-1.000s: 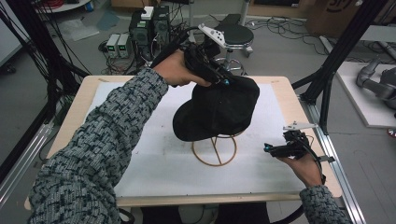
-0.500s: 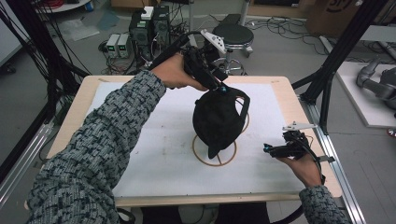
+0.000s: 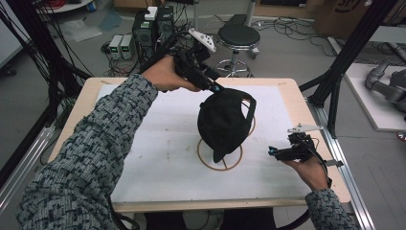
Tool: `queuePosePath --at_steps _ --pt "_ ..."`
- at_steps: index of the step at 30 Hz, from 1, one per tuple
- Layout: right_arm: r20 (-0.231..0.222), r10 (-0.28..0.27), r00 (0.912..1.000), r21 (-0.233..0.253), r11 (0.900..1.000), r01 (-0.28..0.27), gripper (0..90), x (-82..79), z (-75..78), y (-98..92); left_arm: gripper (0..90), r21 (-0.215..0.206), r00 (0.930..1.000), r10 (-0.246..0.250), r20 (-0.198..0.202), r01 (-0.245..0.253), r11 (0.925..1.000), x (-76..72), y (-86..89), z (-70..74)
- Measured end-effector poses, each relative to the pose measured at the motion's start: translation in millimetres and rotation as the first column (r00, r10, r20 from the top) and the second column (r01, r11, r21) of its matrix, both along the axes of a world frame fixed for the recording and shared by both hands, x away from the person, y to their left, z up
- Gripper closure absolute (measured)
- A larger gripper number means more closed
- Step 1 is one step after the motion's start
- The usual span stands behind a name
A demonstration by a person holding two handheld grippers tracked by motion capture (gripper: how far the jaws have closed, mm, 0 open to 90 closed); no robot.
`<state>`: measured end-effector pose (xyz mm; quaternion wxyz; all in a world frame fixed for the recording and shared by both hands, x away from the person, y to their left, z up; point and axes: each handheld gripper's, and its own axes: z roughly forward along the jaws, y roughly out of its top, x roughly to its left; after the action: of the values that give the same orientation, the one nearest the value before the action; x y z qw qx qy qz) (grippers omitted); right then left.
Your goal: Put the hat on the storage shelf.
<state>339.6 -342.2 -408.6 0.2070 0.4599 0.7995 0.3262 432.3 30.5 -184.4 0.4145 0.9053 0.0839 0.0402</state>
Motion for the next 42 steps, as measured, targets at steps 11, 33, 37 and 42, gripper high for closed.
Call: queuePosePath --at_steps 11,33,37,42 --pt "-0.008 0.021 0.9997 -0.007 1.000 -0.021 5.4 6.4 0.3 12.7 39.8 -0.039 0.9956 0.093 0.010 -0.093 0.9949 -4.0 39.2 -1.9" --pt "-0.001 0.044 0.9990 0.003 0.999 -0.044 4.6 19.8 6.7 17.6 25.9 -0.007 0.9239 0.381 0.034 -0.381 0.9245 -27.8 136.8 -45.6" --pt "0.003 0.050 0.9988 0.011 0.999 -0.050 4.3 22.6 7.4 17.3 15.7 0.020 0.8905 0.451 0.063 -0.453 0.8915 -35.2 157.7 -59.6" --pt "-0.004 0.063 0.9980 0.003 0.998 -0.063 4.3 24.8 5.5 19.7 12.9 0.037 0.8620 0.502 0.069 -0.505 0.8621 -41.6 174.6 -73.3"
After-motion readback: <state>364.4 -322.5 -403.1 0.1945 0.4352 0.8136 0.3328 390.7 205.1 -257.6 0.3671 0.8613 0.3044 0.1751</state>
